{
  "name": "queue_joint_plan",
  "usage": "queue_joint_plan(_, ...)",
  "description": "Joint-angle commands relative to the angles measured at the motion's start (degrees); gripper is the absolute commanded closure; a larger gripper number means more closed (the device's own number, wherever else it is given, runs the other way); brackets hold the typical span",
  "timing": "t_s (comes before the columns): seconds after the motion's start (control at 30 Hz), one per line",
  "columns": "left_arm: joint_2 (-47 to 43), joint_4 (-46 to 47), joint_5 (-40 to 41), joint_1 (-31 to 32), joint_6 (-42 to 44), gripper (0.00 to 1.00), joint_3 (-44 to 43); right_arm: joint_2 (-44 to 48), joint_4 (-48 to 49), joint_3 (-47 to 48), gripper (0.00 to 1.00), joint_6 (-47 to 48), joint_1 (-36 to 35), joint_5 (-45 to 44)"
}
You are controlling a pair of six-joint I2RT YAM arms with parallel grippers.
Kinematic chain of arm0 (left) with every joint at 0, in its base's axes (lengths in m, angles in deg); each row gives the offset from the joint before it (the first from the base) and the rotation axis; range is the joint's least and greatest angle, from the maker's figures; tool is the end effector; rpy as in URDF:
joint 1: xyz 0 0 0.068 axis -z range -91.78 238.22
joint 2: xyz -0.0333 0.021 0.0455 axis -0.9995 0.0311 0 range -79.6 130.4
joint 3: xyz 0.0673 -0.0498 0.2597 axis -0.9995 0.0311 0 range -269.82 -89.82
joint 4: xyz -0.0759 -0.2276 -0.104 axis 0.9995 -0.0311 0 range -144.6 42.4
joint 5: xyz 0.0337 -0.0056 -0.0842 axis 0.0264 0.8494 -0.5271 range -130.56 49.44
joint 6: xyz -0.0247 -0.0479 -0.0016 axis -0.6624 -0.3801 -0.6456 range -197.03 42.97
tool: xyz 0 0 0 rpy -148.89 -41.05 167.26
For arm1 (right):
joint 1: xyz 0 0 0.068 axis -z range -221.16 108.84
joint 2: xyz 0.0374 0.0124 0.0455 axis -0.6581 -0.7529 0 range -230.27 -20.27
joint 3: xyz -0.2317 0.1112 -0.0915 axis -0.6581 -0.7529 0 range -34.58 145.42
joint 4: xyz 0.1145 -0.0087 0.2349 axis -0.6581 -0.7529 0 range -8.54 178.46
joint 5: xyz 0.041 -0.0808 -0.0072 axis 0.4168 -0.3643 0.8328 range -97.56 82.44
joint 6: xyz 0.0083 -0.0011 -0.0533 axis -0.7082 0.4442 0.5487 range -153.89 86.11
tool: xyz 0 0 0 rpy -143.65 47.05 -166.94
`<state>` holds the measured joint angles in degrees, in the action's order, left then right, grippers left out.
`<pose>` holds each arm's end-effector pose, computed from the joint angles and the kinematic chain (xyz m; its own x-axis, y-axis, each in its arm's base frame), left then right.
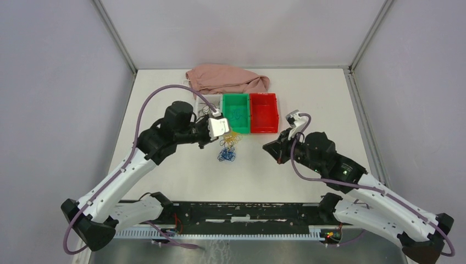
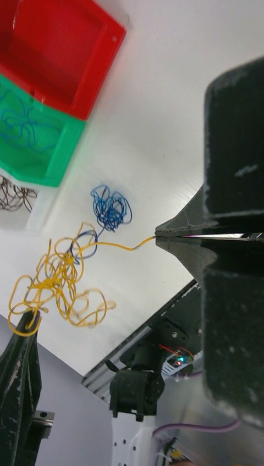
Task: Untangle the cables
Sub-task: Untie the cable.
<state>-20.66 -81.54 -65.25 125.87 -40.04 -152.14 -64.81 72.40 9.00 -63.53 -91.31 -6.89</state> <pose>0.1623 -0.1439 0.3600 0.1840 0.5486 -0.8156 0.9129 0.2123 0.3487 0.1166 0.1405 0.3225 -0.5463 0.1172 -0.8294 -0.5808 0.6604 0.4759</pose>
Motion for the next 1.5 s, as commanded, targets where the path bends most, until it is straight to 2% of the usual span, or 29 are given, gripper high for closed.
queue_joint_plan(0.0, -2.0, 0.1, 0.5, 0.1, 4.0, 0.97, -1.8, 6.3, -4.9, 0.3, 1.0, 2.0, 0.0, -10.8)
queue_joint_plan(0.1, -2.1, -2.1, -0.6, 0.2, 4.6, 0.97, -1.3, 9.0, -6.3, 1.7, 1.0, 2.5, 0.1, -13.8)
queue_joint_plan(0.2, -1.5, -6.2, -0.8, 0.3, 5.9, 0.97, 0.3, 10.1, -5.7, 3.3, 1.0, 2.7, 0.2, -13.3)
queue_joint_plan(0.27, -2.1, -7.2, -0.8, 0.4, 6.7, 0.91, 2.7, 9.5, -4.7, 5.0, 1.0, 2.7, 0.2, -11.3)
queue_joint_plan(0.3, -2.6, -7.5, -1.1, 0.4, 7.3, 0.81, 4.0, 8.8, -4.1, 5.7, 1.0, 2.7, 0.2, -9.8)
queue_joint_plan(0.37, -3.9, -8.2, -2.6, 0.3, 7.7, 0.39, 5.1, 7.1, -2.6, 7.3, 1.0, 2.6, 0.1, -6.1)
queue_joint_plan(0.4, -4.6, -8.2, -3.7, 0.4, 7.1, 0.24, 4.8, 6.0, -2.1, 8.0, 1.0, 2.6, 0.1, -4.0)
queue_joint_plan(0.43, -5.1, -8.4, -5.5, 0.4, 6.2, 0.16, 4.0, 4.8, -1.8, 8.9, 1.0, 2.6, 0.1, -2.1)
queue_joint_plan(0.53, -5.1, -9.4, -11.9, 0.4, 3.2, 0.11, -0.7, 1.3, -0.7, 11.0, 1.0, 2.5, 0.2, 3.2)
queue_joint_plan(0.63, -3.1, -5.3, -14.7, 0.4, -4.5, 0.11, -4.8, -1.5, 2.5, 11.8, 0.99, 1.2, 0.1, 7.7)
queue_joint_plan(0.77, -3.8, 6.4, -14.2, 0.5, -13.1, 0.15, -2.8, -4.8, 7.1, 12.5, 0.99, -1.7, 0.1, 12.7)
queue_joint_plan(1.13, 0.0, 10.9, -12.8, 4.9, -13.6, 0.38, 0.6, -12.0, 17.8, 13.7, 0.99, -7.8, 0.1, 21.1)
queue_joint_plan(1.2, 0.5, 11.1, -11.6, 5.7, -13.7, 0.47, 0.9, -12.5, 19.0, 13.7, 0.99, -8.3, 0.1, 21.5)
queue_joint_plan(1.37, 0.1, 13.6, -5.3, 6.1, -13.3, 0.85, 2.0, -12.2, 19.6, 13.0, 0.99, -8.5, -0.1, 21.7)
queue_joint_plan(1.4, -0.1, 13.8, -3.8, 6.1, -13.0, 0.92, 1.9, -11.9, 19.3, 12.7, 0.97, -8.3, 0.0, 21.3)
queue_joint_plan(1.43, -0.3, 13.9, -2.9, 6.1, -12.5, 0.96, 1.8, -11.5, 18.9, 12.2, 0.9, -8.1, 0.0, 20.6)
queue_joint_plan(1.47, -0.6, 13.8, -2.3, 6.1, -12.1, 0.97, 1.6, -10.9, 18.3, 11.5, 0.79, -7.7, 0.0, 19.3)
